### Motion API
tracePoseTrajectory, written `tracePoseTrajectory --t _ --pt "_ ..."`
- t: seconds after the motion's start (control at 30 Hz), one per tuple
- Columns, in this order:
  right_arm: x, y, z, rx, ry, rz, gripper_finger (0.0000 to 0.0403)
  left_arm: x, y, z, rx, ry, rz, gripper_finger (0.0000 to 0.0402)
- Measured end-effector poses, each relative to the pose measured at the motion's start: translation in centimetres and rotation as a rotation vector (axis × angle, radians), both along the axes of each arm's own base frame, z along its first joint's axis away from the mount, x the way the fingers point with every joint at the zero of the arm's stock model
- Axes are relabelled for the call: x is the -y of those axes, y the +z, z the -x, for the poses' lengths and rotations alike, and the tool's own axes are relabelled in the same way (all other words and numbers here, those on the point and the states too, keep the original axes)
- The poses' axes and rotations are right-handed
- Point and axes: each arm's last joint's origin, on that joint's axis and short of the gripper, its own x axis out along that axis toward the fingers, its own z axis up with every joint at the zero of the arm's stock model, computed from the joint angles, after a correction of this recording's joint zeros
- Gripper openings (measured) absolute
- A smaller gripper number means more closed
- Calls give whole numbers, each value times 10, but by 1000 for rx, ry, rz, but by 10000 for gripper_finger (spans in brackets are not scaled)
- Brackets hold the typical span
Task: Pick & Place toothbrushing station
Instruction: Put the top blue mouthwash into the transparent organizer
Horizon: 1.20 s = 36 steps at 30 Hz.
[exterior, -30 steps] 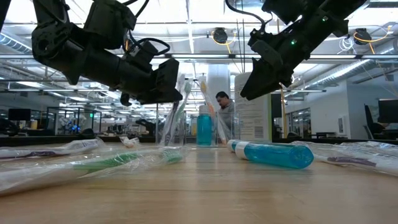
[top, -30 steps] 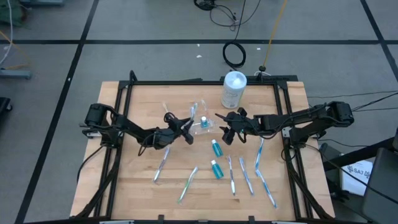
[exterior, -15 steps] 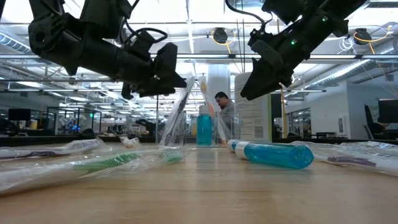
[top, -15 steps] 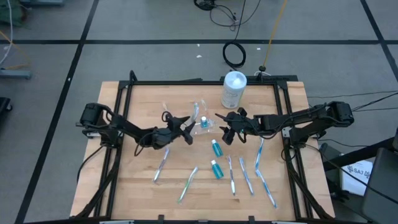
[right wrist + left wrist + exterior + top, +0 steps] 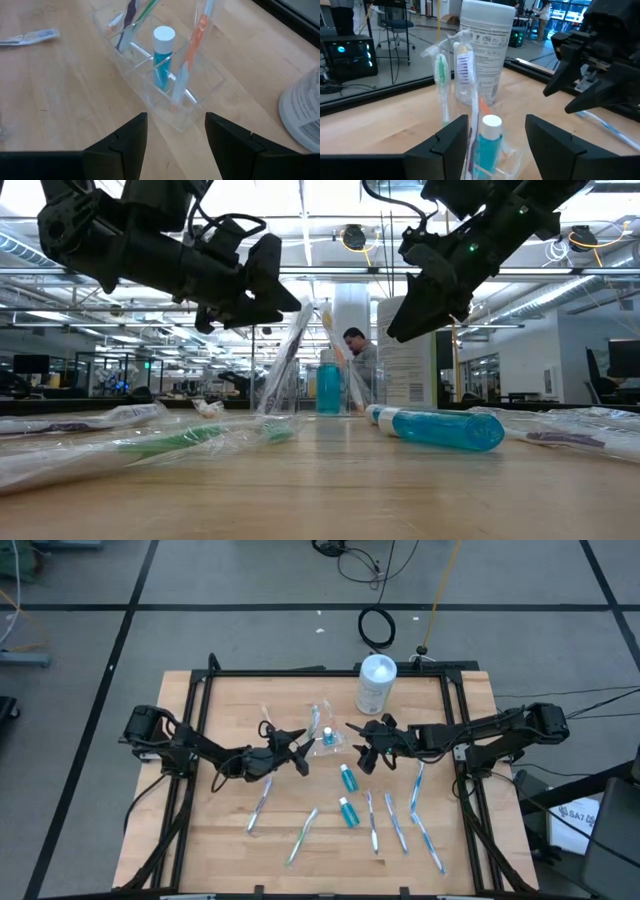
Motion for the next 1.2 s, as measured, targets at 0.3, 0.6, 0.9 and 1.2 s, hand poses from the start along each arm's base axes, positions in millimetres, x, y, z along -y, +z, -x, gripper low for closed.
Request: tracePoseTrajectory --t 0.3,0.6,0.9,1.2 --pt "-7 -7 -4 -1 19 -107 194 5 15 6 -12 -54 23 191" --pt "-20 -21 -23 61 102 -180 194 5 44 21 7 -171 66 167" --pt "-27 -31 -25 35 88 -219 194 2 60 26 40 -193 29 157" --pt "-27 -35 -26 31 71 -223 194 -8 66 23 64 -265 37 156"
